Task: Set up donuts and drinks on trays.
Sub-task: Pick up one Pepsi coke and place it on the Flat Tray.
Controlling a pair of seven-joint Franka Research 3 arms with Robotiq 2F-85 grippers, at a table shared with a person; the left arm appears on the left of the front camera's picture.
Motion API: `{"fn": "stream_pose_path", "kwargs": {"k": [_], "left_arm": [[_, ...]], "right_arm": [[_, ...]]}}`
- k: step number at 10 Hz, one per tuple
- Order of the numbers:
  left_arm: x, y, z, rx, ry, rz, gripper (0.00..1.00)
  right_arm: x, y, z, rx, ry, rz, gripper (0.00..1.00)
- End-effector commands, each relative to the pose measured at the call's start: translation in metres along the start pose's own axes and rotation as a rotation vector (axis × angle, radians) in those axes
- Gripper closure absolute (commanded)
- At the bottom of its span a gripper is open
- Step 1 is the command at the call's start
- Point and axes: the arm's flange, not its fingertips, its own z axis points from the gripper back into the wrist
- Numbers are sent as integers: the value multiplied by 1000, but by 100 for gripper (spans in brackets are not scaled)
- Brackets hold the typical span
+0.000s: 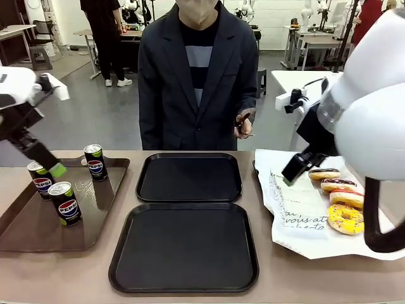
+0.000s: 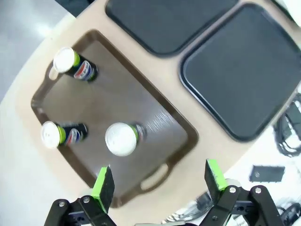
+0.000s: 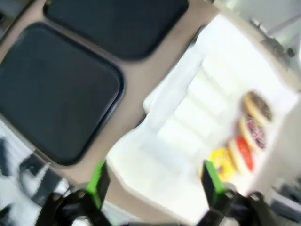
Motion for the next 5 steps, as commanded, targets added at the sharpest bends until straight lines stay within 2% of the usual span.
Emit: {"fn": "stream_pose_path", "kwargs": {"k": [1, 2, 3, 4, 5], "left_arm": [[15, 3, -17, 32, -18, -8, 0], [15, 3, -17, 32, -18, -8, 0], [15, 3, -17, 32, -18, -8, 0], [1, -1, 0, 9, -4, -4, 0], [-4, 26, 3, -444, -331, 260, 0]], "right_arm": [[-158, 27, -61, -398, 127, 55, 0], [0, 0, 0, 0, 0, 0, 0], [0, 0, 0, 0, 0, 0, 0], [-16, 5, 17, -137, 62, 19, 0], [-31, -40, 11, 172, -96, -215, 0]]}}
